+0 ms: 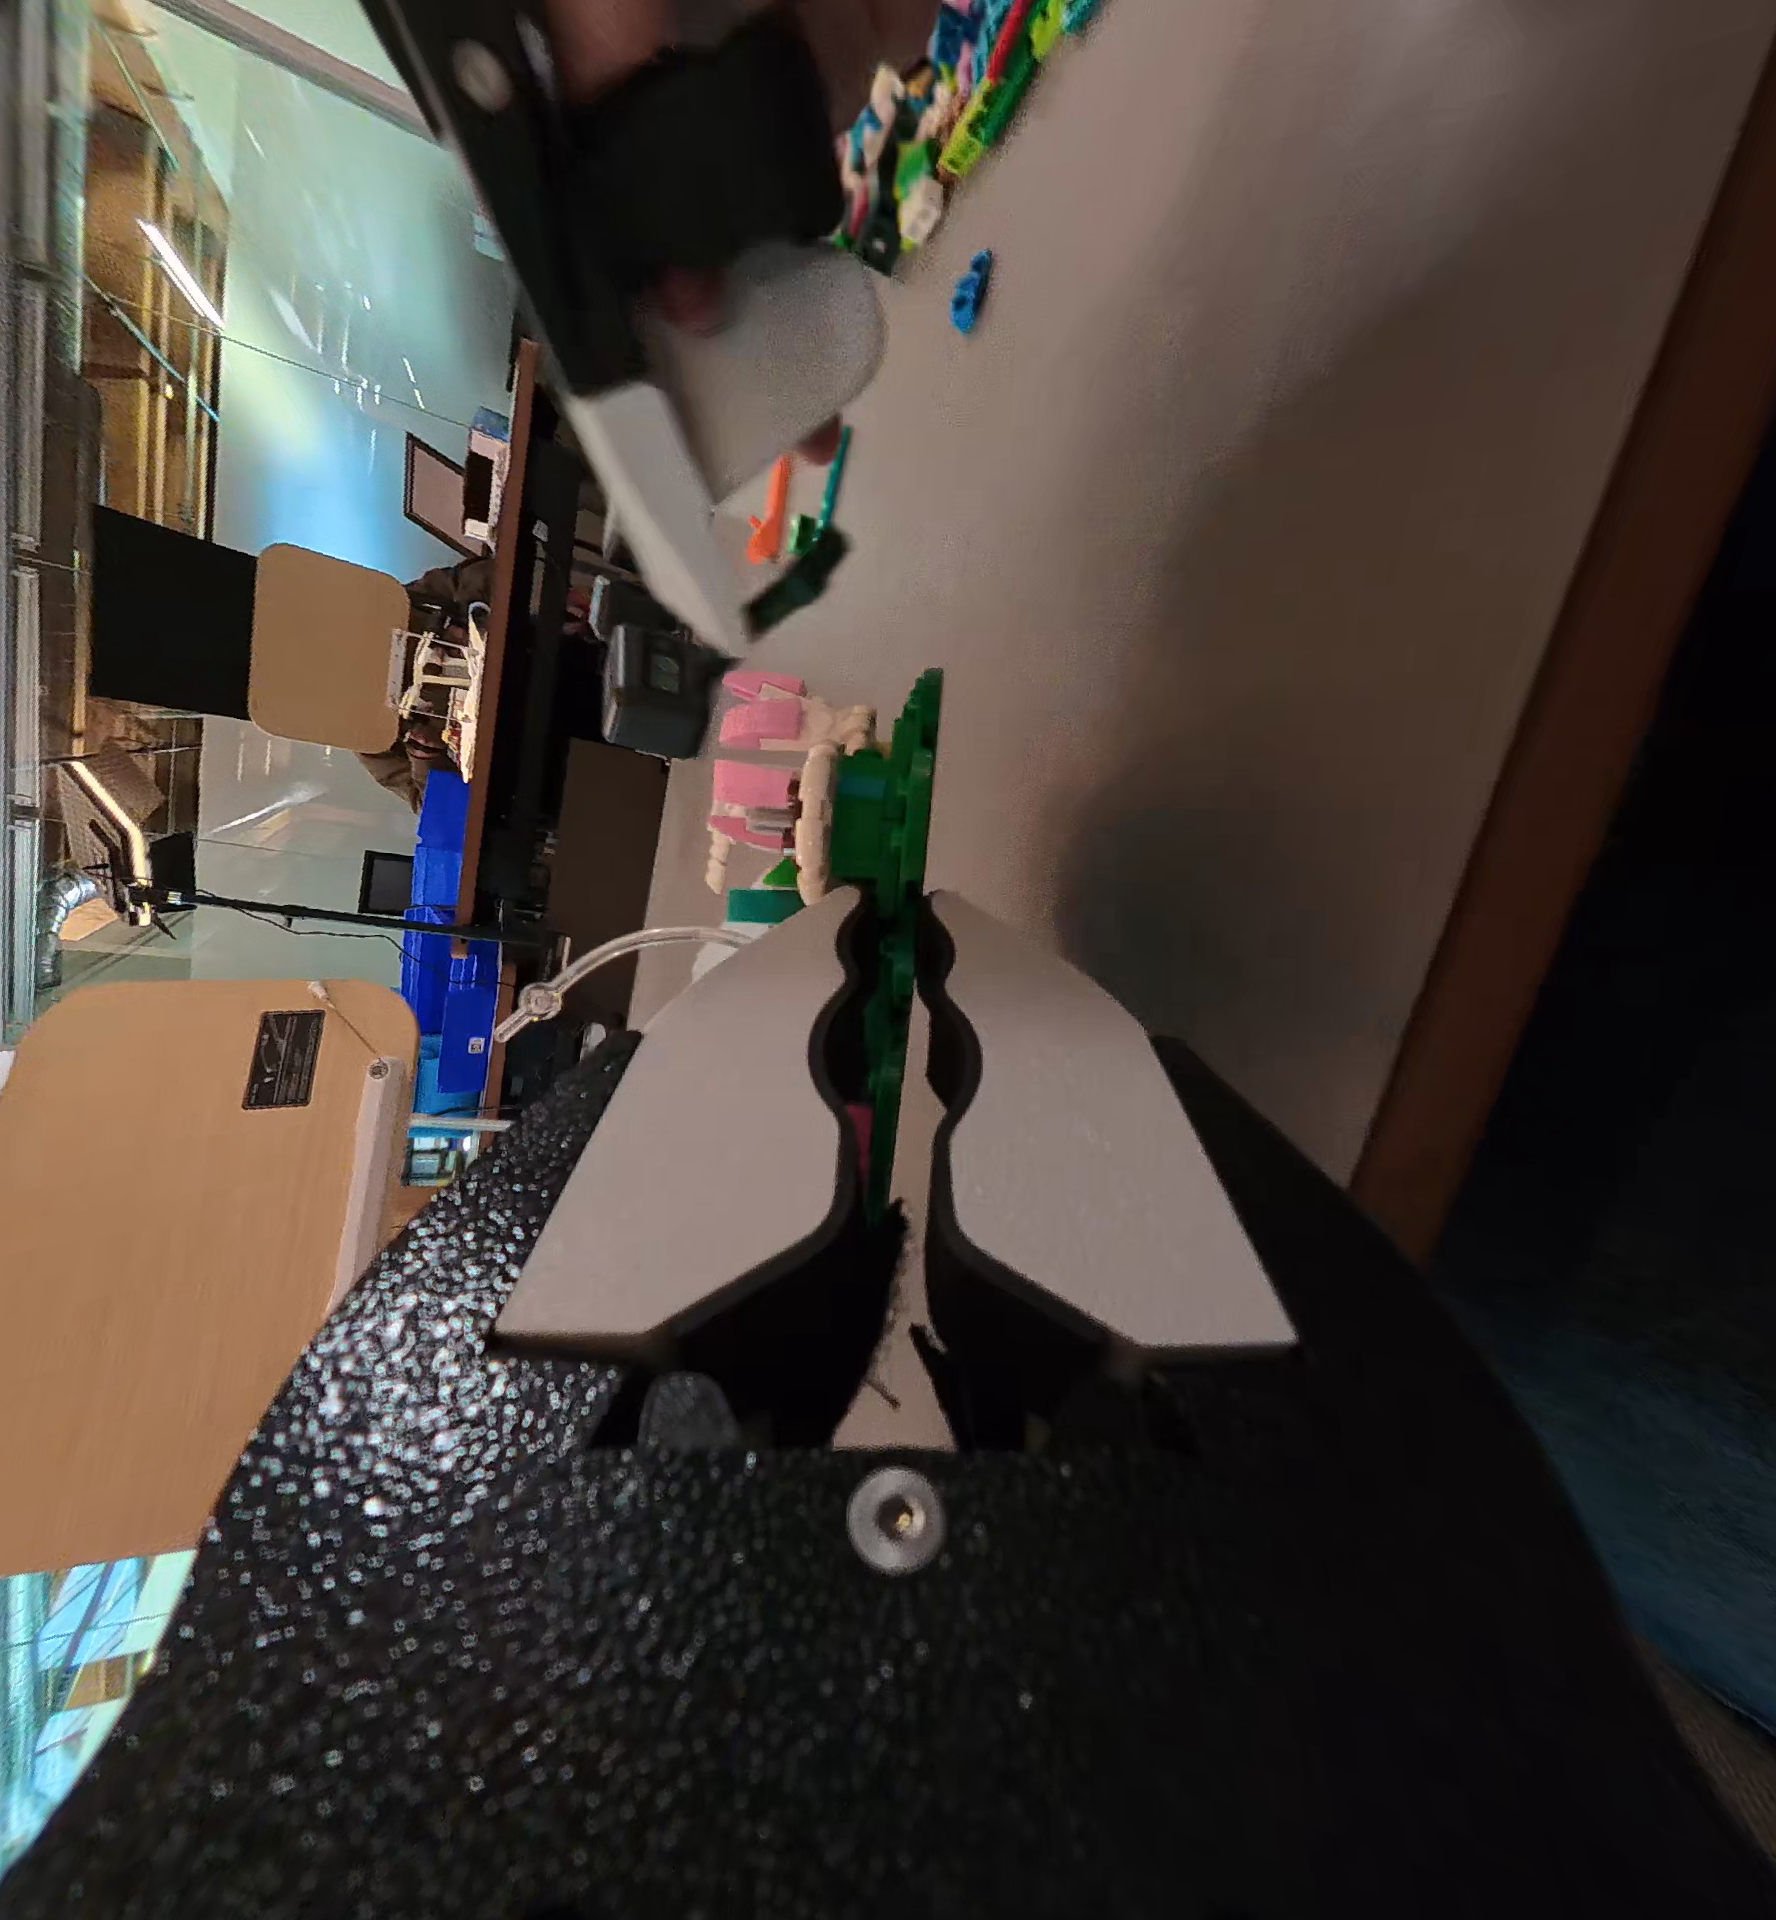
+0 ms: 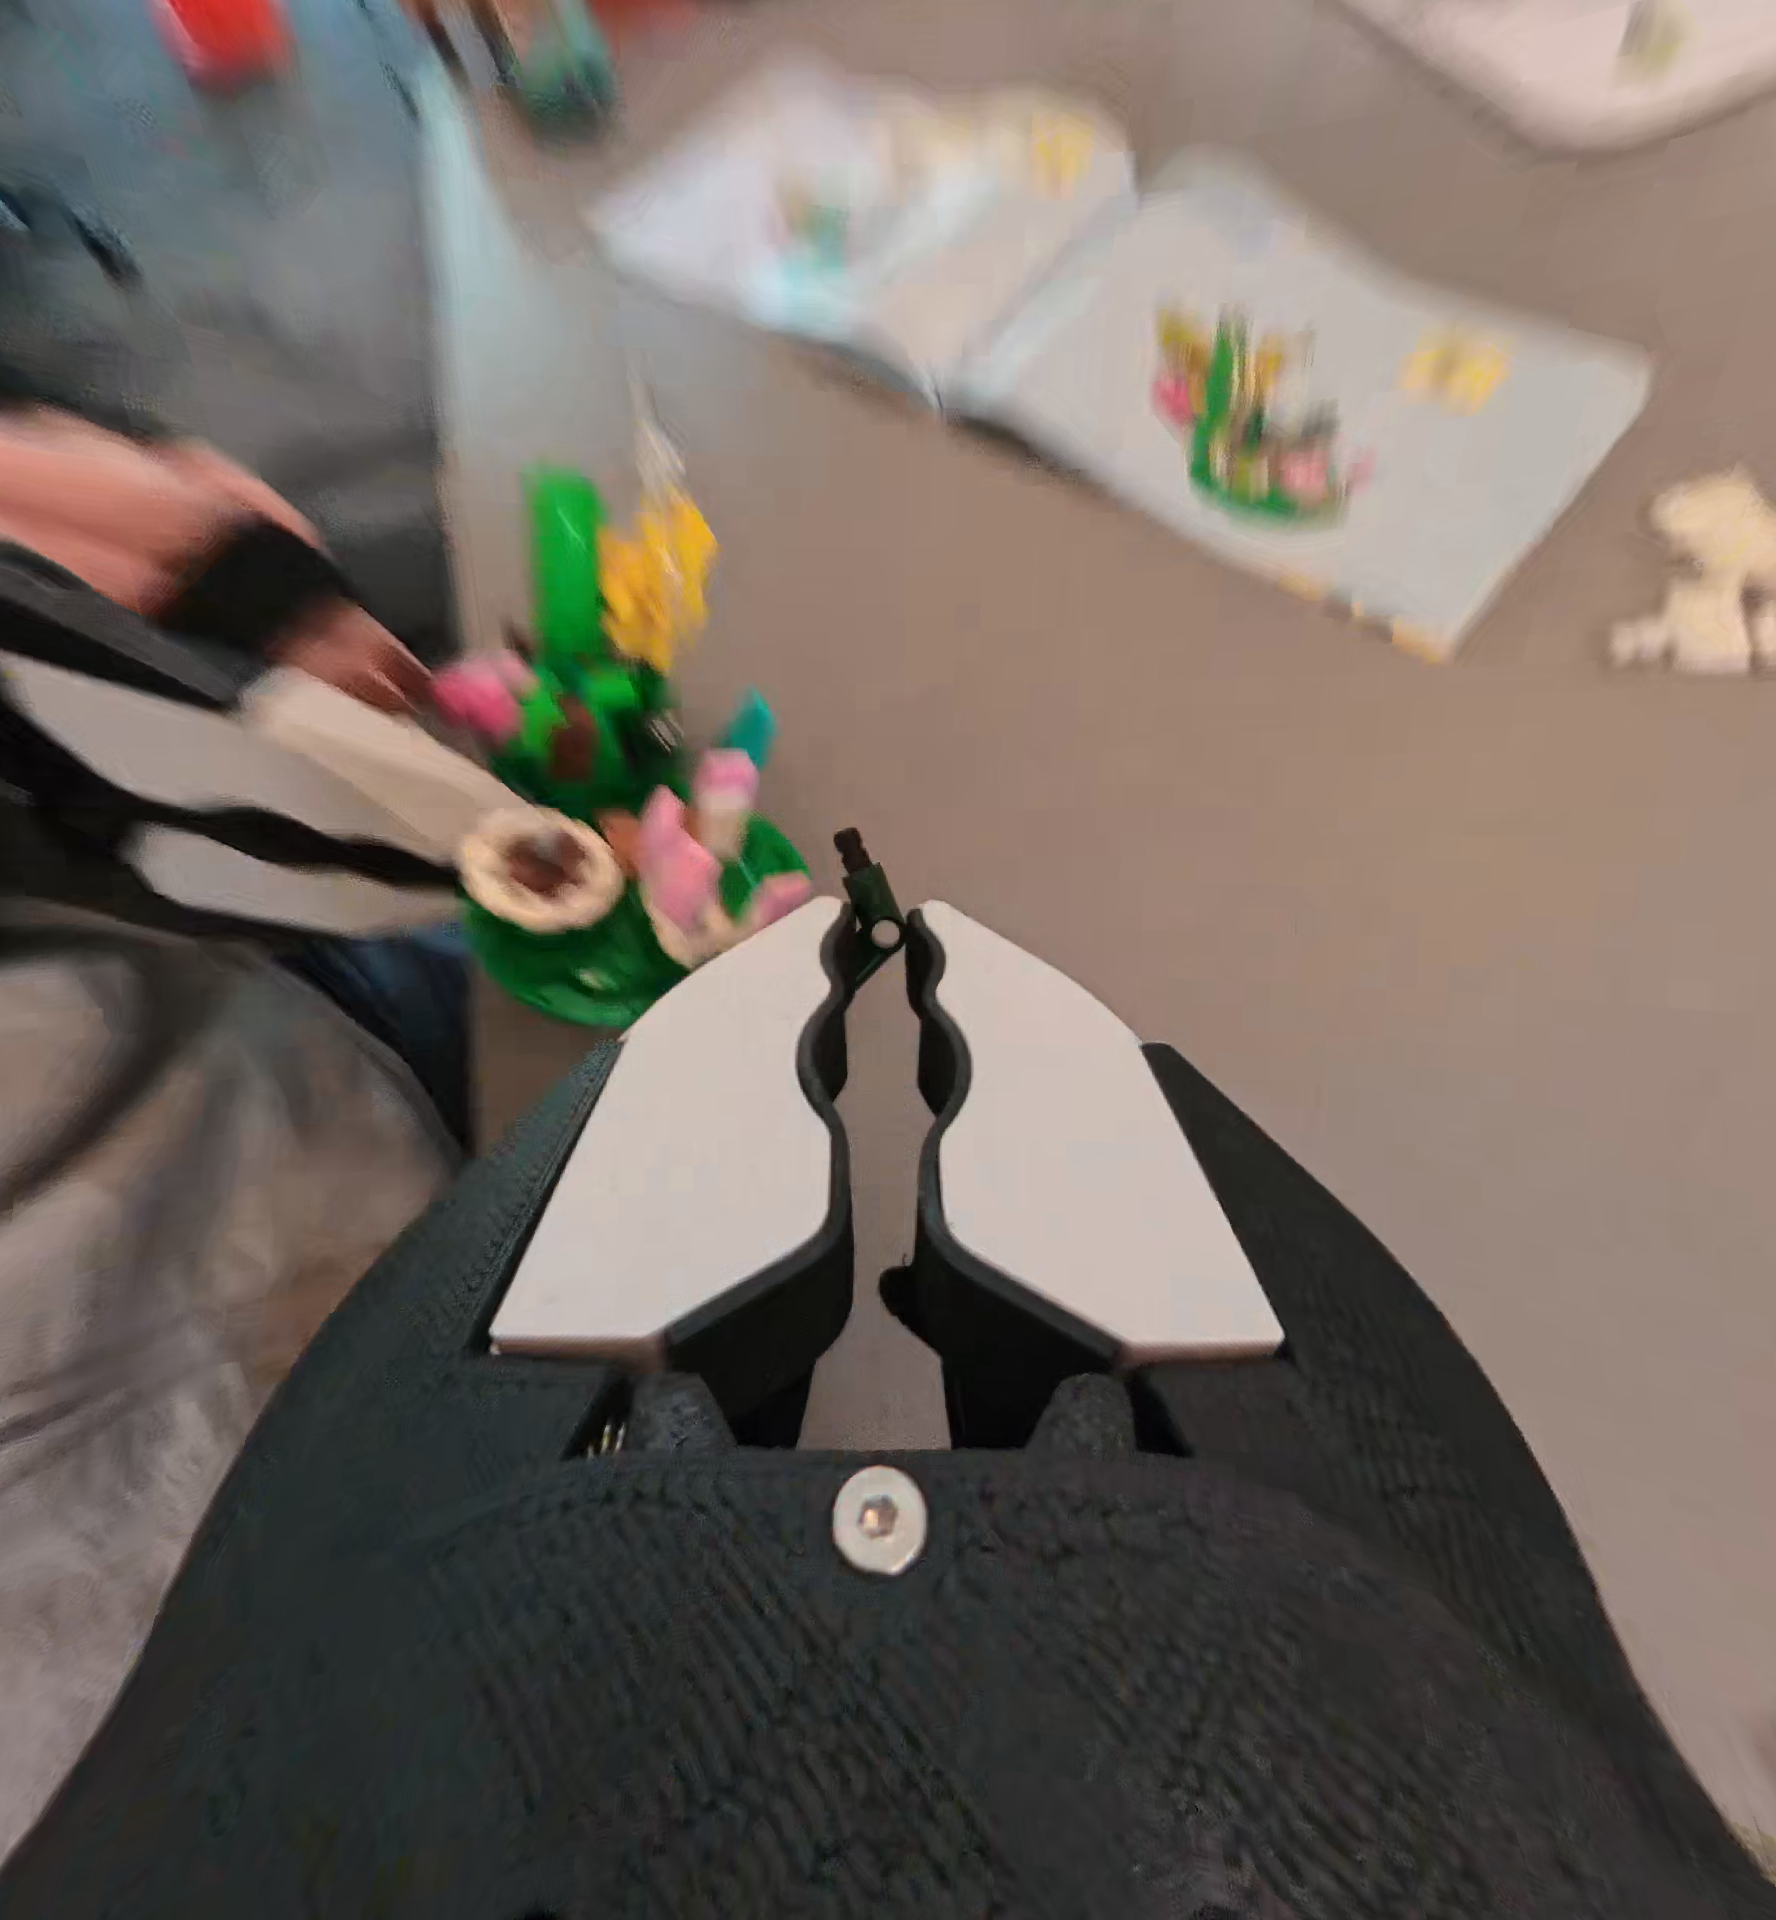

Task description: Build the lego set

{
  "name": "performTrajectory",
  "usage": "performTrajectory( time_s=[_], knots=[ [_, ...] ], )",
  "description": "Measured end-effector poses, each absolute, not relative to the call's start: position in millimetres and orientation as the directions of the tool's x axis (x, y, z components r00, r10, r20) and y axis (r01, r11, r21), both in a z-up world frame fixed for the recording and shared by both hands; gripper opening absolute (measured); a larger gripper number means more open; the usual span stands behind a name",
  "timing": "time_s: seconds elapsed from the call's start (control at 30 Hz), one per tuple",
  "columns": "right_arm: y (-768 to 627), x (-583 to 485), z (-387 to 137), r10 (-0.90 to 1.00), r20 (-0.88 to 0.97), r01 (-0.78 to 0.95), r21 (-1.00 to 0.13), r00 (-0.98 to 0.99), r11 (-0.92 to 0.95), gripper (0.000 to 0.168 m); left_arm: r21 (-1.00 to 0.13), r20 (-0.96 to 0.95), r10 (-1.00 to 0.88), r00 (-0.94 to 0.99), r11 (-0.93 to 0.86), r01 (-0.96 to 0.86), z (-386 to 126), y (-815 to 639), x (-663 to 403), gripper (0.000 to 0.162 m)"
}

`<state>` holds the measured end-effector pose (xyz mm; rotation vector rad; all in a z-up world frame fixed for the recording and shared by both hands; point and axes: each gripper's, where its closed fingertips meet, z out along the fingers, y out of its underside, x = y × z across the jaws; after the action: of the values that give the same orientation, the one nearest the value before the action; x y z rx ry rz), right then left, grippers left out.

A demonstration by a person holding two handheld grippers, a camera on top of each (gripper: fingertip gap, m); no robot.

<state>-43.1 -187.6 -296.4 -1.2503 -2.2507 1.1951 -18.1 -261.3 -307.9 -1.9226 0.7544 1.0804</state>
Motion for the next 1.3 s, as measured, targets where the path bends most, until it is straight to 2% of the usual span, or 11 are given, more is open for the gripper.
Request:
performTrajectory(
  time_s=[0.03,0.13,0.2,0.3,0.57,0.87,0.93,1.03,1.1,1.2,1.3],
  knots=[
    [-191.8,-45.1,-274.3,0.791,-0.172,0.497,-0.848,-0.587,0.184,0.007,-0.352,-0.882,-0.105,0.46,-0.503,-0.789,-303.4,-258.9,-18.0,0.007],
    [-202.2,-41.4,-217.5,0.71,-0.295,0.341,-0.937,-0.64,-0.082,0.007,-0.332,-0.903,-0.087,0.421,-0.481,-0.811,-289.1,-249.8,-16.9,0.009],
    [-205.4,-37.3,-196.1,0.66,-0.355,0.294,-0.933,-0.662,-0.207,0.007,-0.313,-0.917,-0.078,0.392,-0.47,-0.825,-278.5,-242.9,-14.7,0.007],
    [-209.0,-32.7,-181.4,0.622,-0.394,0.261,-0.918,-0.677,-0.298,0.007,-0.315,-0.924,-0.057,0.378,-0.447,-0.837,-262.9,-234.1,-8.9,0.009],
    [-223.2,-27.2,-186.0,0.756,-0.152,0.158,-0.985,-0.637,-0.065,0.007,-0.278,-0.947,-0.025,0.32,-0.439,-0.855,-244.0,-229.4,-7.6,0.007],
    [-198.9,-28.4,-174.2,0.809,-0.039,0.052,-0.999,-0.587,-0.01,0.007,-0.247,-0.956,-0.019,0.292,-0.485,-0.839,-249.3,-239.7,-20.2,0.007],
    [-192.7,-31.0,-183.5,0.774,-0.085,0.087,-0.995,-0.628,-0.038,0.007,-0.269,-0.949,-0.014,0.315,-0.487,-0.831,-254.3,-243.2,-23.2,0.007],
    [-194.4,-32.0,-184.6,0.691,-0.234,0.138,-0.972,-0.684,-0.192,0.007,-0.311,-0.933,-0.02,0.36,-0.459,-0.832,-261.7,-240.9,-19.0,0.009],
    [-200.6,-31.0,-186.4,0.667,-0.244,0.145,-0.969,-0.704,-0.201,0.007,-0.323,-0.926,-0.028,0.376,-0.453,-0.831,-265.7,-237.1,-16.6,0.006],
    [-212.7,-28.9,-191.8,0.693,-0.17,0.128,-0.985,-0.701,-0.112,0.007,-0.324,-0.925,-0.033,0.379,-0.454,-0.83,-268.5,-230.4,-13.4,0.006],
    [-221.8,-30.5,-203.5,0.755,-0.031,0.109,-0.993,-0.655,0.054,0.007,-0.317,-0.93,-0.019,0.366,-0.461,-0.829,-265.6,-226.2,-11.9,0.006]
  ],
)
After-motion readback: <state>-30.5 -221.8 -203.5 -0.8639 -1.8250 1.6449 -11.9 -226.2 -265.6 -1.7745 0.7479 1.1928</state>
